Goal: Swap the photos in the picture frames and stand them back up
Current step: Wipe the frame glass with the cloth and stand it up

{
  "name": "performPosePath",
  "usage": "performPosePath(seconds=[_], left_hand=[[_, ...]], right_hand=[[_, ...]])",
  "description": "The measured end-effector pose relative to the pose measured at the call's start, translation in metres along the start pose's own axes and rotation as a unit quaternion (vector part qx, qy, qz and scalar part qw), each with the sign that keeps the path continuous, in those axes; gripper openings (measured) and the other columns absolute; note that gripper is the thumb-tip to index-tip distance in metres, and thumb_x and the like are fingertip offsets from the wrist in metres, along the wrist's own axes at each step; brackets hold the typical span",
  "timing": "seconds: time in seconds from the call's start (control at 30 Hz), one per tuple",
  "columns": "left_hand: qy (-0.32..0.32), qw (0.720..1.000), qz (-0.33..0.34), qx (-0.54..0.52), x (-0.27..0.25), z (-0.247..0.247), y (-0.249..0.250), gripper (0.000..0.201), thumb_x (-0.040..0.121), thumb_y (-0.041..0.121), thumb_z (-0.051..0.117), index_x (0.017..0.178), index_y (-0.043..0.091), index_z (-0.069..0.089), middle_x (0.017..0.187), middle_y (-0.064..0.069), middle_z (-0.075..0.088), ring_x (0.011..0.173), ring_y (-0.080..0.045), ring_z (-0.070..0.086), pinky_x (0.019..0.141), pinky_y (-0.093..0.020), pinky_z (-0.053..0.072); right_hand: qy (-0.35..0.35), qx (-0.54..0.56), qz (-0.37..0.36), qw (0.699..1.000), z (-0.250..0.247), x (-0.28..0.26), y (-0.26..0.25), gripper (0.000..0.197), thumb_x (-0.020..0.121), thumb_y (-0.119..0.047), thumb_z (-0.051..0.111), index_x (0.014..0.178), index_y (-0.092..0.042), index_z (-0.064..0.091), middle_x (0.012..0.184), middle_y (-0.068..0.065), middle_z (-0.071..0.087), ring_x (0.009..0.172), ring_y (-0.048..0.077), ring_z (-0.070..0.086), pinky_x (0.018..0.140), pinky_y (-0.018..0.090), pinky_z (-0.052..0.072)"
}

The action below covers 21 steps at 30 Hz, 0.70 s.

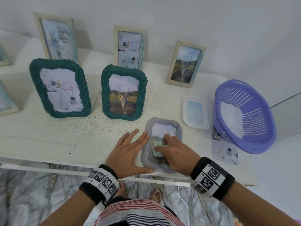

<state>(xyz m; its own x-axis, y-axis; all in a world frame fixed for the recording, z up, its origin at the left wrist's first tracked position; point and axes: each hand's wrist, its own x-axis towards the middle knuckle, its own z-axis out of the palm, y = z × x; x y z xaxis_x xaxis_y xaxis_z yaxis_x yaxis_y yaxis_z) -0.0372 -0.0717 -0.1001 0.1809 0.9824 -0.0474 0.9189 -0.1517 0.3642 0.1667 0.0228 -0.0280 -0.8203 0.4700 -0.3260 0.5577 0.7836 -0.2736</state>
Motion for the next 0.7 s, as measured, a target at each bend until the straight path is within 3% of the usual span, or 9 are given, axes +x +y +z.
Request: performPosePath(seconds=[0.07, 0.17, 0.27, 0.4, 0.53, 0.7], left_hand=[[-0.001, 1.0, 0.0, -0.003, 0.0, 0.0, 0.0, 0.114, 0.071, 0.095, 0.033, 0.156, 0.023, 0.013, 0.162, 0.011, 0.009, 0.151, -0.014, -0.002, 0.12, -0.041, 0.001], [-0.001, 1.0, -0.001, -0.003, -0.001, -0.001, 0.001, 0.114, 0.07, 0.095, 0.033, 0.156, 0.023, 0.012, 0.162, 0.011, 0.007, 0.151, -0.014, -0.003, 0.12, -0.041, 0.0], [0.001, 1.0, 0.0, -0.002, 0.0, 0.0, 0.001, 0.113, 0.071, 0.095, 0.034, 0.156, 0.023, 0.013, 0.162, 0.011, 0.009, 0.151, -0.015, -0.001, 0.12, -0.041, 0.001], [0.006, 1.0, 0.004, -0.01, 0.0, 0.001, 0.0, 0.112, 0.072, 0.093, 0.037, 0.156, 0.022, 0.017, 0.162, 0.01, 0.014, 0.151, -0.016, 0.004, 0.12, -0.042, 0.005], [0.01, 1.0, 0.008, -0.014, -0.002, 0.001, 0.0, 0.111, 0.072, 0.093, 0.038, 0.156, 0.022, 0.018, 0.162, 0.01, 0.014, 0.151, -0.016, 0.005, 0.12, -0.043, 0.007], [0.012, 1.0, 0.004, -0.026, -0.001, 0.0, 0.001, 0.111, 0.072, 0.092, 0.039, 0.156, 0.022, 0.017, 0.161, 0.011, 0.015, 0.151, -0.015, 0.003, 0.12, -0.043, 0.006]], right_hand=[[0.01, -0.013, 0.042, 0.999, -0.003, -0.004, 0.009, 0.035, 0.088, -0.031, 0.055, 0.122, -0.019, 0.058, 0.112, 0.009, 0.043, 0.092, 0.027, 0.047, 0.073, 0.039, 0.05], [0.065, -0.036, 0.14, 0.987, -0.011, 0.01, 0.024, 0.036, 0.087, -0.008, 0.049, 0.123, -0.012, 0.053, 0.116, 0.011, 0.041, 0.097, 0.027, 0.045, 0.074, 0.029, 0.041], [0.102, -0.015, 0.213, 0.972, -0.018, 0.026, 0.024, 0.023, 0.087, -0.008, 0.051, 0.11, -0.007, 0.053, 0.114, 0.012, 0.04, 0.094, 0.027, 0.046, 0.074, 0.027, 0.035], [0.104, 0.048, 0.199, 0.973, -0.006, 0.024, 0.013, 0.02, 0.089, -0.008, 0.048, 0.107, -0.008, 0.057, 0.11, 0.011, 0.038, 0.093, 0.03, 0.049, 0.08, 0.035, 0.046], [0.082, 0.059, 0.179, 0.979, -0.002, 0.01, 0.013, 0.025, 0.091, -0.011, 0.044, 0.113, -0.009, 0.056, 0.112, 0.012, 0.039, 0.093, 0.03, 0.048, 0.078, 0.038, 0.045], [0.138, 0.072, 0.214, 0.964, -0.004, 0.024, 0.02, 0.022, 0.091, -0.01, 0.045, 0.108, -0.01, 0.059, 0.102, 0.006, 0.036, 0.089, 0.028, 0.047, 0.082, 0.036, 0.046]])
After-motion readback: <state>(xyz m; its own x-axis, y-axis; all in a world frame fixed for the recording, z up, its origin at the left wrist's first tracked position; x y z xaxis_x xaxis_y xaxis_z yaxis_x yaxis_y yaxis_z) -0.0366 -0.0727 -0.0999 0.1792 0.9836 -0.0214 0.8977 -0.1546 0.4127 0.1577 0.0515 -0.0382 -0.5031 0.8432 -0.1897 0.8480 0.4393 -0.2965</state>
